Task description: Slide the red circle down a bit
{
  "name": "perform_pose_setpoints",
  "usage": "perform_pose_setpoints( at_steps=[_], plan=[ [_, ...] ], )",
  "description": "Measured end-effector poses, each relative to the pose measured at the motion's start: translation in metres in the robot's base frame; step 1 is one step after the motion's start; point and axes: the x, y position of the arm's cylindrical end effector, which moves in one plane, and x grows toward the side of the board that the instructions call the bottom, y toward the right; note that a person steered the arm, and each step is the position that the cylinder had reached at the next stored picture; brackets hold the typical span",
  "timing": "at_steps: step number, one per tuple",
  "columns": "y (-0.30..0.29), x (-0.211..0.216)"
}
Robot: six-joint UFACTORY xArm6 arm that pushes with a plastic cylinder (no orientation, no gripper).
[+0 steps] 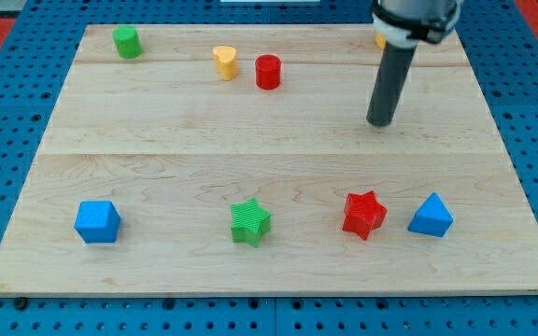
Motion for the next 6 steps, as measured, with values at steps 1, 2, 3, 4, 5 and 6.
perform_pose_setpoints(
  at_steps=[1,2,3,4,5,6],
  plan=[
    [-0.007,-0.067],
    [-0.047,-0.125],
    [-0.099,-0.16],
    [-0.138,-0.154],
    [-0.166,-0.12],
    [-0.152,-0.072]
  ],
)
